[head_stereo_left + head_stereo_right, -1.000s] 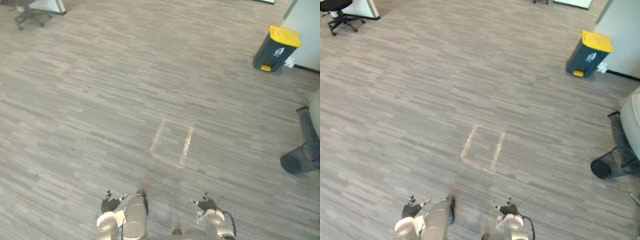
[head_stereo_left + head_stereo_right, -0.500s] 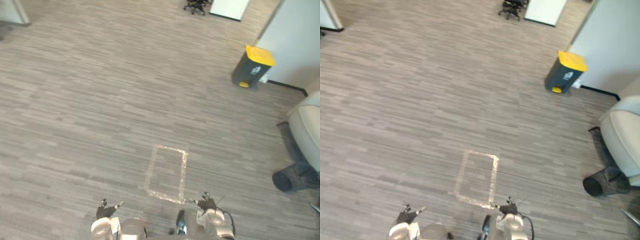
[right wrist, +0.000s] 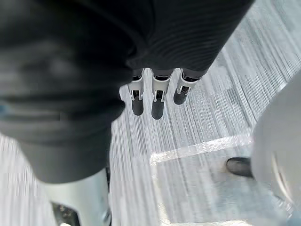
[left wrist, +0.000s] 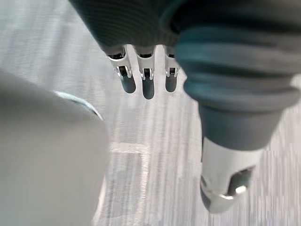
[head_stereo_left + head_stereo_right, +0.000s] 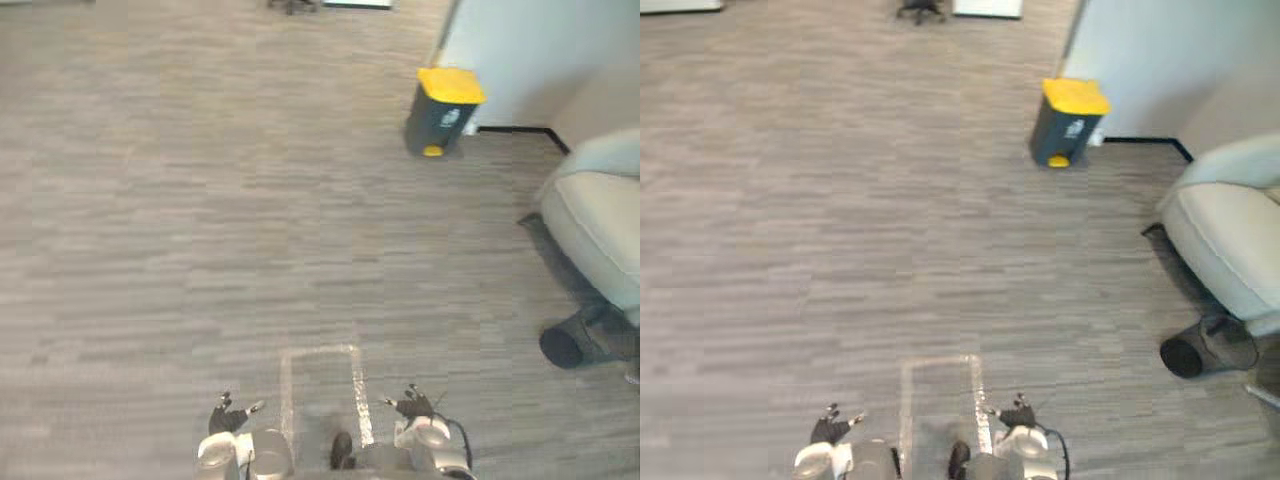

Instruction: Organize the slippers on the shoe rack

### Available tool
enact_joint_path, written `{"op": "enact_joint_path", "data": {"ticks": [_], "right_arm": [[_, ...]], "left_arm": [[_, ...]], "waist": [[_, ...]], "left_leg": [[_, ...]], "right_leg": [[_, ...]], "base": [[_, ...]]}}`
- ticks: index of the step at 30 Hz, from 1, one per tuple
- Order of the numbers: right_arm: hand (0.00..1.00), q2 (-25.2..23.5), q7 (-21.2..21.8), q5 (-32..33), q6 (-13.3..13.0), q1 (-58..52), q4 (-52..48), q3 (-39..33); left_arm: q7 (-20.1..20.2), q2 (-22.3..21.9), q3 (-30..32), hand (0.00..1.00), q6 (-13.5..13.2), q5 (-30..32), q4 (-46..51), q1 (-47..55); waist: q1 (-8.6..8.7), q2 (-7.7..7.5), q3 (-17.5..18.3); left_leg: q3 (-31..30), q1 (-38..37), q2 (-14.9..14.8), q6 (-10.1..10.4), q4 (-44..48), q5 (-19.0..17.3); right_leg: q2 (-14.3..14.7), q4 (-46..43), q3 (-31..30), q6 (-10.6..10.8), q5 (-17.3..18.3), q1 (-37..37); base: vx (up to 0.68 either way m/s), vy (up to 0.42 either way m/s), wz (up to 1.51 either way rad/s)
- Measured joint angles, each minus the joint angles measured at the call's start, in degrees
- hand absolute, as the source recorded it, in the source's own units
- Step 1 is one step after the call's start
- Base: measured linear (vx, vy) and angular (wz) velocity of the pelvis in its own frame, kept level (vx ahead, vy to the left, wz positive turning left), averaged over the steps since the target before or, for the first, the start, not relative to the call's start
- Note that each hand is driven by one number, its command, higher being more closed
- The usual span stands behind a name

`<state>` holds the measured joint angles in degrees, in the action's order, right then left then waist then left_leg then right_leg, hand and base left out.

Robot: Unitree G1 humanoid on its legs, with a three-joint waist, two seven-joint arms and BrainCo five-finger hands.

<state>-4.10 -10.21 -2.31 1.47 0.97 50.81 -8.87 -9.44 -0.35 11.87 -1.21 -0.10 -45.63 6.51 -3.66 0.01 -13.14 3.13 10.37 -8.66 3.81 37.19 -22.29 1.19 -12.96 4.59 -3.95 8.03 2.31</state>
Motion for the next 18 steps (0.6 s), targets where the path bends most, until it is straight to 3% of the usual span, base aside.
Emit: {"op": "enact_joint_path", "data": {"ticks": [1, 2, 4, 5, 8, 9, 11, 14, 16, 18], "right_arm": [[0.00, 0.1, -0.1, 0.0, 0.0, 0.1, 0.0, 0.0], [0.00, 0.6, -0.2, 0.1, 0.2, 0.0, 0.1, 0.1], [0.00, 0.6, 0.1, 0.0, 0.3, -1.3, 0.0, 1.9], [0.00, 0.6, 0.0, 0.0, 0.3, -1.4, -0.1, 1.7], [0.00, 0.6, 0.2, -0.2, 0.3, -3.1, -0.4, 2.7], [0.00, 0.6, 0.2, -0.2, 0.2, -3.2, -0.5, 2.9], [0.00, 0.1, 0.4, -0.6, 0.0, -3.1, -0.7, 2.9], [0.00, 0.5, 0.6, -2.3, -0.2, -2.5, 0.3, 2.7], [0.00, 0.8, 0.7, -2.3, -0.4, -0.8, 2.5, 2.7], [0.00, 2.0, 0.8, -2.3, -0.4, 1.2, 4.7, 2.8]], "left_arm": [[-0.2, -0.5, 0.0, 0.00, -0.3, 0.0, 0.0, -0.1], [-0.4, -1.4, 0.3, 0.00, -0.7, -0.6, -0.4, -0.5], [-0.4, -0.8, 0.1, 0.00, -0.6, -0.5, -0.7, -0.4], [-0.4, -0.8, 0.2, 0.00, -0.7, -1.1, -0.7, -0.1], [-0.3, -0.8, 0.8, 0.00, -0.7, -1.4, -0.6, 0.4], [-0.3, -0.7, 0.8, 0.00, -0.7, -1.3, -0.6, 0.6], [-0.3, 0.1, 0.7, 0.00, -0.6, -1.3, -0.9, 0.7], [-0.3, 0.3, 0.5, 0.00, -0.7, -1.6, -2.8, 0.4], [-0.1, 1.4, -0.1, 0.00, -0.7, -2.3, -4.8, -0.5], [0.3, 1.7, -0.3, 0.00, -0.6, -2.3, -6.8, -1.5]], "waist": [[-0.17, 0.83, -0.1], [-0.54, 2.04, -1.1], [-0.63, 1.00, -0.1], [-0.59, 0.22, 0.1], [-1.13, -0.38, 0.8], [-1.15, -0.65, 0.9], [-1.12, -1.25, 1.1], [-0.71, -1.21, 1.3], [-0.02, -1.14, 1.3], [0.46, -0.48, 0.9]], "left_leg": [[-6.6, 0.3, 2.0, 1.1, -6.3, 2.2], [-8.7, -2.5, 3.2, 2.7, -9.5, 7.9], [-7.3, -3.9, 5.5, 2.1, -9.9, 5.7], [-5.9, -5.0, 6.3, 0.6, -9.7, 4.8], [1.4, -8.3, 5.6, -1.9, -9.7, 3.5], [4.7, -9.9, 5.1, -3.1, -9.8, 2.9], [10.2, -12.3, 4.4, -3.1, -10.1, 2.9], [16.7, -17.0, 3.1, -3.2, -13.7, 2.9], [18.5, -18.5, 3.1, -3.2, -16.2, 2.9], [18.5, -19.3, 2.9, -3.2, -17.2, 3.1]], "right_leg": [[-0.3, -2.0, -3.0, 2.0, 1.4, -0.5], [-0.5, -5.1, -6.6, 4.6, 3.5, -1.0], [-2.7, -5.5, -7.3, 5.1, 3.7, -1.1], [-3.4, -6.3, -8.9, 5.6, 4.0, -1.1], [-4.5, -10.6, -10.7, 6.7, 4.6, -2.5], [-5.0, -14.8, -9.3, 6.9, 4.7, -4.7], [-6.9, -20.9, -4.0, 7.9, 3.9, -8.5], [-11.3, -20.2, 14.6, 5.5, 2.0, -8.5], [-11.3, -16.6, 21.3, 4.4, 1.8, -8.3], [-10.2, -15.2, 22.4, 2.9, 0.8, -9.0]], "base": [[0.28, 0.542, -1.51], [0.21, 0.482, -1.32], [0.17, 0.367, -0.87], [0.18, 0.331, -0.93], [0.18, 0.274, -1.08], [0.19, 0.204, -1.34], [0.16, 0.152, -1.35], [0.14, 0.065, -1.20], [0.14, 0.020, -1.14], [0.10, -0.024, -1.11]]}}
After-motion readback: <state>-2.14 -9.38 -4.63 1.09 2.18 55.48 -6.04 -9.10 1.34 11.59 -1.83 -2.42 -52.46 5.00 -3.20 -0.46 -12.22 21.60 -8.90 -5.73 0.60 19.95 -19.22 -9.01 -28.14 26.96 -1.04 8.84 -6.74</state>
